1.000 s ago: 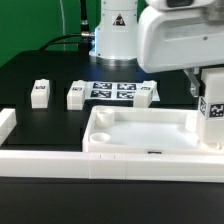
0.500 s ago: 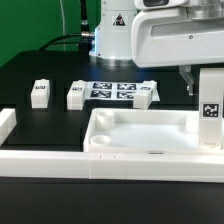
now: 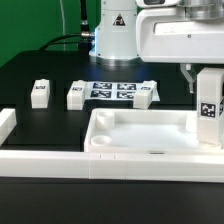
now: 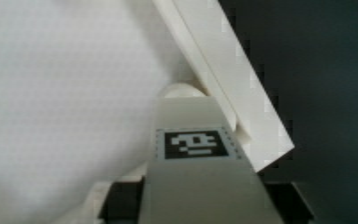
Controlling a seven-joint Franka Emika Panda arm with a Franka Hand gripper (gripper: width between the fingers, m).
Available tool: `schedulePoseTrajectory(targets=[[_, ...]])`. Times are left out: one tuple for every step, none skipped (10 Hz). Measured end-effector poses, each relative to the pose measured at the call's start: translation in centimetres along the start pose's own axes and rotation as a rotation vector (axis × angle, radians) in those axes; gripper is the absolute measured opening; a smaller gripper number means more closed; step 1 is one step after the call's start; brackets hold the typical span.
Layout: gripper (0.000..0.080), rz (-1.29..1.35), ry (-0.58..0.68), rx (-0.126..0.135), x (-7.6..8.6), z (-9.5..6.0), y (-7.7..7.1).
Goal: Assemble desk
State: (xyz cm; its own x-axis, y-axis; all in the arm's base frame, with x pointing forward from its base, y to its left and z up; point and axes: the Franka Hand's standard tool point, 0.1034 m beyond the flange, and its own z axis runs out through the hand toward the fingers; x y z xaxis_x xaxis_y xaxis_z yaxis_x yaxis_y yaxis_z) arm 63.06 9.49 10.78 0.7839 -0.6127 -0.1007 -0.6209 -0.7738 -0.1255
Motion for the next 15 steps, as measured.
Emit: schedulePoseTrajectory(targets=[[0.0290,0.070,-0.001,0.001,-0.04,0.01,-0.04],[0.0290,0.133,-0.001,0.001,-0.07,0.03,-0.06],[0.0290,0.184,-0.002,0.001,-0.09,0.04,-0.08],[0.0290,0.211,-0.002,0.001,-0.11,0.05,-0.10],[0.0290,0.286,-0.003,0.002,-0.14,0.06,-0.13],[0.0290,0.345,-0.003,0.002,-0.17,0.07,-0.15],[0.0290,0.400,-0.004,0.002,-0.19,0.08,-0.18],[0.0290,0.450,-0.004,0.002,-0.21,0.08,-0.19],[0.0290,0.472,-0.004,0.003,-0.21,0.08,-0.21],[0.0290,0.503,-0.005,0.004,-0.24,0.09,-0.24],[0.0294,0.475,-0.005,0.004,-0.24,0.10,-0.23],[0.0294,0.431,-0.008,0.000,-0.29,0.08,-0.23],[0.0507,0.378,-0.023,-0.015,-0.48,-0.14,-0.24],[0.0507,0.302,-0.018,-0.007,-0.26,-0.29,-0.34],[0.0622,0.222,-0.019,-0.007,-0.31,-0.22,-0.32]])
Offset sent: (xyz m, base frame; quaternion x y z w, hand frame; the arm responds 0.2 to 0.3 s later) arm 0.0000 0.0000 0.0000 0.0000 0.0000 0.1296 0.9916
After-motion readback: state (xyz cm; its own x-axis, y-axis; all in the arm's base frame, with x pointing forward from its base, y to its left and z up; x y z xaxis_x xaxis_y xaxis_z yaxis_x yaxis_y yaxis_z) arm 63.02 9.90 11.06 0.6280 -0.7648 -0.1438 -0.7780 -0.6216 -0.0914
